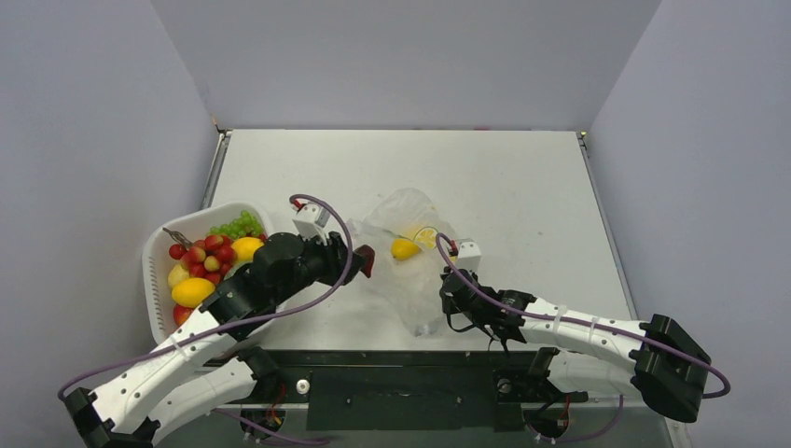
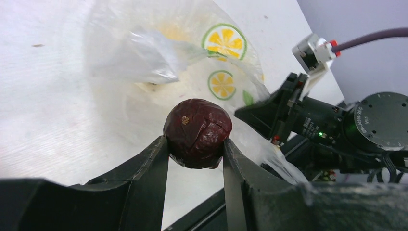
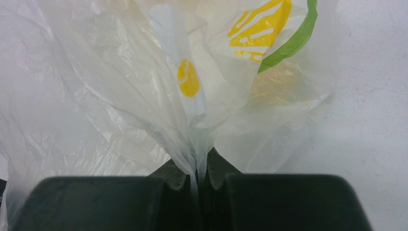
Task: Take the fake fruits out of the plastic bag
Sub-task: Place the fake fruit in the bin.
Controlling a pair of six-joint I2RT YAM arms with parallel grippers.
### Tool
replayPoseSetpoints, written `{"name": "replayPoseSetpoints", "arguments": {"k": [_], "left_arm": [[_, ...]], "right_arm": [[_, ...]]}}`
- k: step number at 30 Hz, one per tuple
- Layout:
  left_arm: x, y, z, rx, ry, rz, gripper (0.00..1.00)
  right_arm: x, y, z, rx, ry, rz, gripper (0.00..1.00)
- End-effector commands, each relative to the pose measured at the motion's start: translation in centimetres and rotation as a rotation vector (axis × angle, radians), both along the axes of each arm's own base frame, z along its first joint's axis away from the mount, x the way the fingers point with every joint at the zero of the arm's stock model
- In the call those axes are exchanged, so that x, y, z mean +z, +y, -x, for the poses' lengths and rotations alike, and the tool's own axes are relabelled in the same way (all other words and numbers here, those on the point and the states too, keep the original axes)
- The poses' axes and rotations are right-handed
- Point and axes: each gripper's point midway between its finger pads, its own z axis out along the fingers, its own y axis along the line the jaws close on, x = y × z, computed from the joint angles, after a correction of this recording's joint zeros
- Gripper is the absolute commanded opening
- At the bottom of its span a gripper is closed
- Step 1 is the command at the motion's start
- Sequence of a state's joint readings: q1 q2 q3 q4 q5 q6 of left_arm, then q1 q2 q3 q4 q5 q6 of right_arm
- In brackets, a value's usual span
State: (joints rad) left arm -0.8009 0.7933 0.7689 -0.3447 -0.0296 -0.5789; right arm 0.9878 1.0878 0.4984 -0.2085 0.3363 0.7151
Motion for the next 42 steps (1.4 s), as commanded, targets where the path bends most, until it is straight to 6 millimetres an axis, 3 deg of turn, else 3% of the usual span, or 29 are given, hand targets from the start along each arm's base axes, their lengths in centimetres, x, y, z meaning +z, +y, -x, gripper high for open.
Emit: {"name": "replayPoseSetpoints", "arguments": {"k": [1,11,14,20,26,31,33,36,38,42], "left_arm": [[2.3,5.2,-0.9,0.154,-0.093,-0.152,0.00],[4.6,17.8,-2.9,0.748,-0.203,-0.386,0.00],[4.3,20.2,-3.2,0.862,-0.194,-0.473,0.00],[1.6,25.8,-5.0,1.051,-0.063,-0.624,0.01],[-0.6,27.9,-6.4,1.080,0.000,-0.554,0.07],[-1.7,28.6,-6.8,1.101,0.023,-0.541,0.29],[-1.8,28.6,-6.7,1.102,0.026,-0.533,0.42],[-1.2,28.6,-6.4,1.109,0.004,-0.516,0.73],[-0.8,28.6,-6.2,1.106,-0.008,-0.503,0.87],[0.1,27.8,-5.9,1.068,-0.025,-0.459,0.97]], "right_arm": [[1.8,1.3,-0.9,-0.002,-0.042,-0.074,0.00],[2.2,1.4,-1.1,0.002,-0.045,-0.079,0.00],[2.3,1.5,-1.1,0.006,-0.047,-0.075,0.00],[2.4,1.5,-1.2,0.006,-0.046,-0.073,0.00],[2.5,1.4,-1.2,0.001,-0.044,-0.071,0.00],[2.7,1.1,-1.3,0.000,-0.047,-0.065,0.00],[2.8,1.2,-1.3,0.003,-0.049,-0.063,0.00],[3.0,1.3,-1.4,0.009,-0.053,-0.059,0.00],[3.0,1.4,-1.4,0.014,-0.049,-0.060,0.00],[2.9,1.7,-1.4,0.026,-0.047,-0.069,0.00]]}}
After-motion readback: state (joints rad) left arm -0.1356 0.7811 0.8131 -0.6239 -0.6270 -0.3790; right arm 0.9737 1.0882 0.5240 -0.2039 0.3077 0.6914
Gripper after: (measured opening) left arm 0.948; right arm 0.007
